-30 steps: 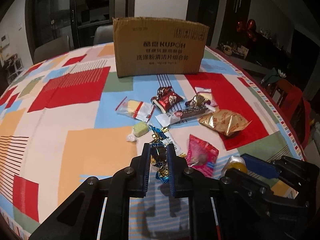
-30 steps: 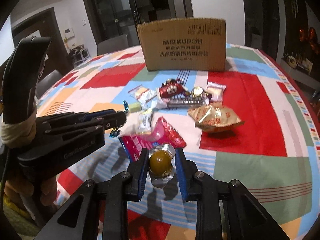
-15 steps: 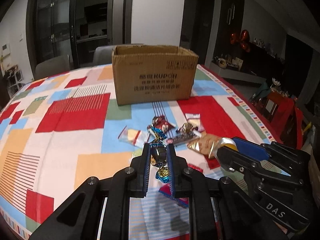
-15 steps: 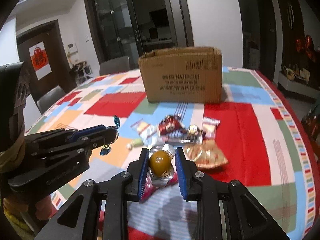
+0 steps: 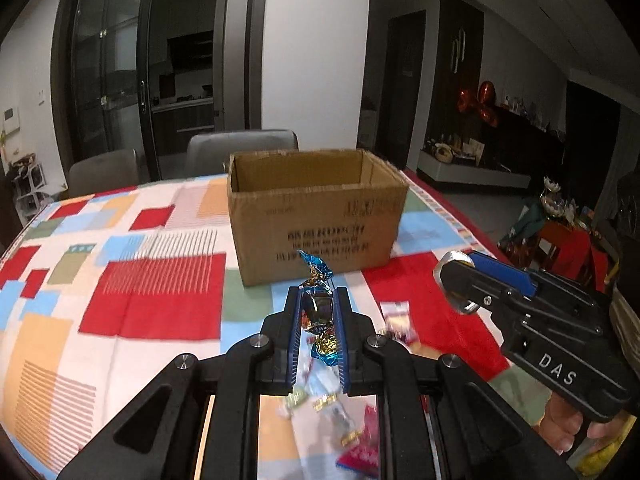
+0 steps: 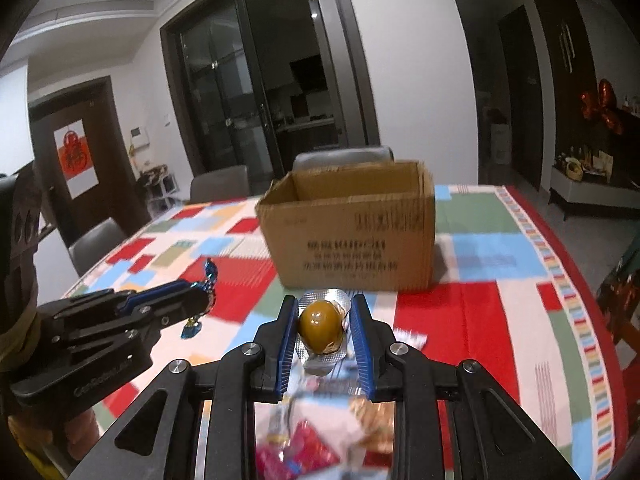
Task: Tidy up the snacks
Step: 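Carry both candies into the cardboard box and open both tools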
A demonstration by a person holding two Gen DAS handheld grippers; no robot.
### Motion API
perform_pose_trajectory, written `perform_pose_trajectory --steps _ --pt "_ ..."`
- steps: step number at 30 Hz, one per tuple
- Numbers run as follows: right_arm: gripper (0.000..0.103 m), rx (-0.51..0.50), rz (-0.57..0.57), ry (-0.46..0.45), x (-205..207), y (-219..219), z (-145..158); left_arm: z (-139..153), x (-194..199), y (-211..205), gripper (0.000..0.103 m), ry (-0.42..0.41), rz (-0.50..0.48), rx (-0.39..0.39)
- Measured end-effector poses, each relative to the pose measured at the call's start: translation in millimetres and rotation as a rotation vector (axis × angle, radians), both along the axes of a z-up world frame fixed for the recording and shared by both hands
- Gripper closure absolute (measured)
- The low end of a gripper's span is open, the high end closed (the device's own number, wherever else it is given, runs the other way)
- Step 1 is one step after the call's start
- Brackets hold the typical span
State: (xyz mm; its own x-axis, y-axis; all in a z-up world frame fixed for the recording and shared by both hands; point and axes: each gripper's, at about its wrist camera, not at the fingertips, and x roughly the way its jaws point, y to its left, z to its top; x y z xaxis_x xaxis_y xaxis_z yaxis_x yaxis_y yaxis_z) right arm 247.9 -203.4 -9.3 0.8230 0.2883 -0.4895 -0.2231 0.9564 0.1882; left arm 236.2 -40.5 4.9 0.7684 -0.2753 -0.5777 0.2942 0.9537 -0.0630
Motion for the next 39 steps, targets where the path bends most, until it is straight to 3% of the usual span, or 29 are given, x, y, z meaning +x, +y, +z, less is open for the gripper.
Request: perform_pose_trajectory --steps 10,18,26,35,37,39 --pt "0.075 -0.001 -0.01 -0.045 64 -5 39 37 61 -6 0.087 -0.031 -0.006 0.009" --pt "0.075 -0.034 -0.004 -0.044 112 -5 55 45 110 -10 0.087 -0.018 -0.013 0.027" --pt "0.075 -0.061 -0.008 -0.026 152 -8 55 44 157 -16 0.087 -0.002 -0.023 0.048" --pt "0.075 -0.058 -0.023 0.077 199 -17 43 35 206 -25 0.086 0.066 -0.029 0.05" --pt "0.074 -0.06 -0.031 0.099 208 -20 39 32 212 -25 0.077 0.078 -0.022 0.047" --pt "0.059 -0.065 -0.044 0.115 212 -22 38 31 211 -23 0.051 0.062 -0.004 0.056"
